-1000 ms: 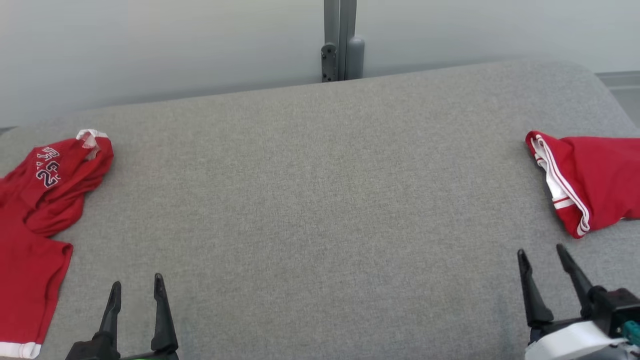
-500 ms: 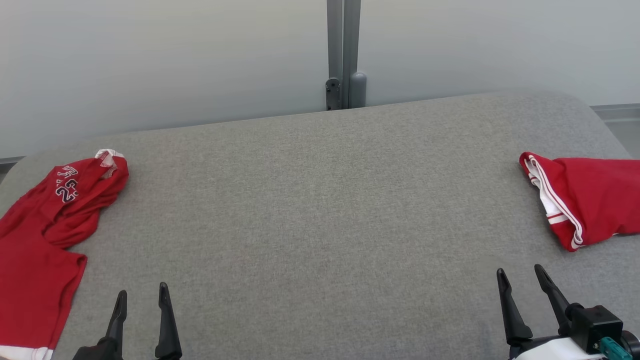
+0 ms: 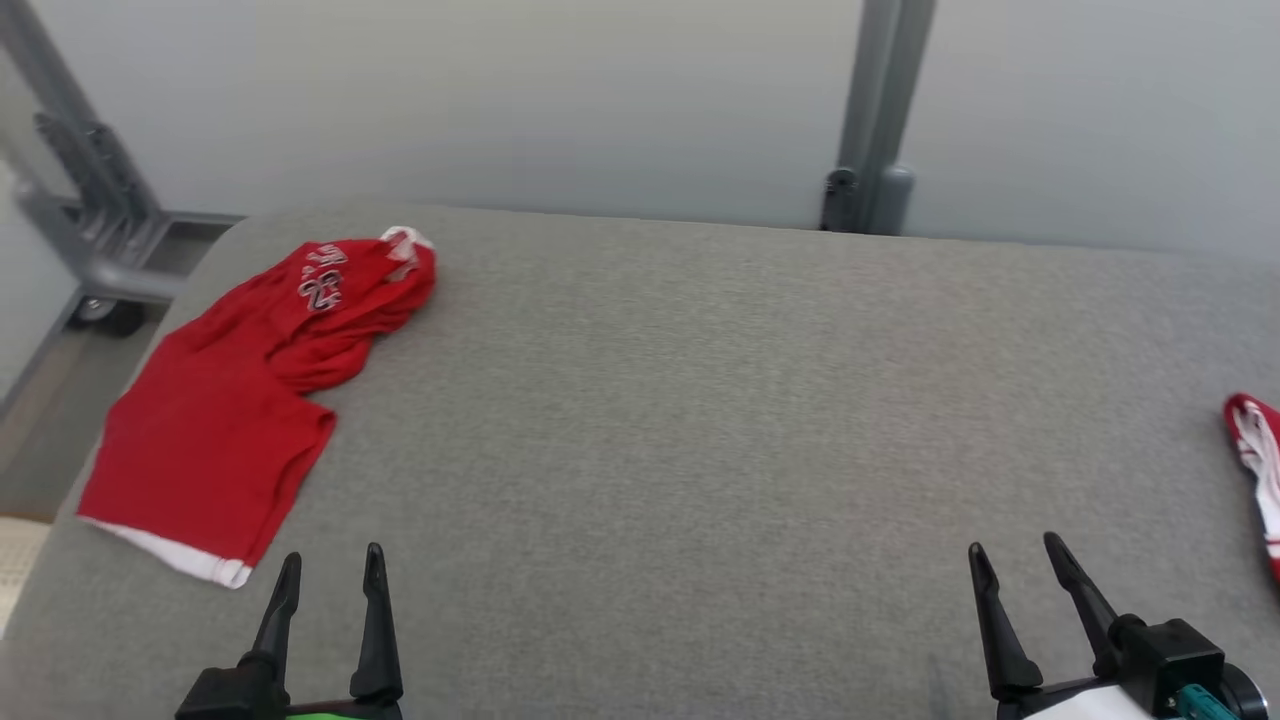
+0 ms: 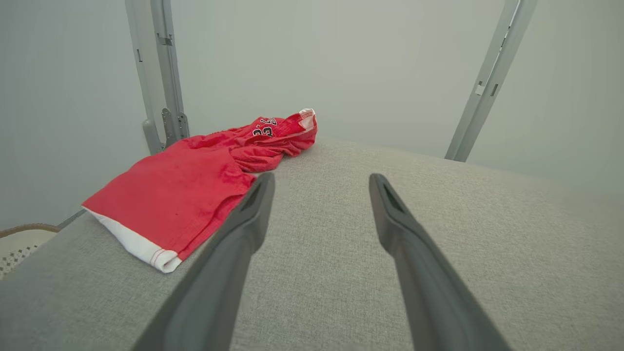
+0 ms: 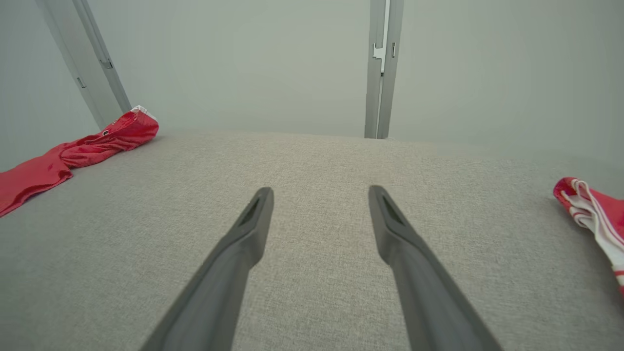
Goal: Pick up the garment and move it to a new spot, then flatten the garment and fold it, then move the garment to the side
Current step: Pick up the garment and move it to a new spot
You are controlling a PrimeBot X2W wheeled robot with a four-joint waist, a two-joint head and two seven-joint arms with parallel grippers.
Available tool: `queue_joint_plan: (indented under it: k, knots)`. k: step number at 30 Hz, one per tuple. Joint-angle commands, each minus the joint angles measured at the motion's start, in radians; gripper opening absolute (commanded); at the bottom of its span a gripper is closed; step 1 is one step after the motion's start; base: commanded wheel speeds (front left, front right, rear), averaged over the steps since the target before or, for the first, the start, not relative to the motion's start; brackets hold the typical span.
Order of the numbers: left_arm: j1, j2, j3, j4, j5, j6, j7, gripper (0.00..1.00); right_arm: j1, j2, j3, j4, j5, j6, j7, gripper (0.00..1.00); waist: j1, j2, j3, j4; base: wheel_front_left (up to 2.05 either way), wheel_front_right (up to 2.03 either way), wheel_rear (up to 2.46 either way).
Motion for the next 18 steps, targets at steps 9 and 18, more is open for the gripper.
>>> queue_joint_plan:
  k: [9, 18]
  knots:
    - [0.056, 0.003, 0.06, -0.073, -0.03, 0.048, -0.003, 1.0, -0.089, -0.036, 0.128, 0.027, 0.021, -0.001, -0.002, 1.0, 0.0, 0.0, 0.003, 0.298, 0.0, 0.0, 0.0]
    - [-0.017, 0.002, 0.014, -0.034, -0.051, 0.009, -0.003, 1.0, -0.063, -0.055, 0.087, 0.002, 0.023, -0.001, -0.002, 1.0, 0.0, 0.0, 0.054, 0.296, 0.0, 0.0, 0.0]
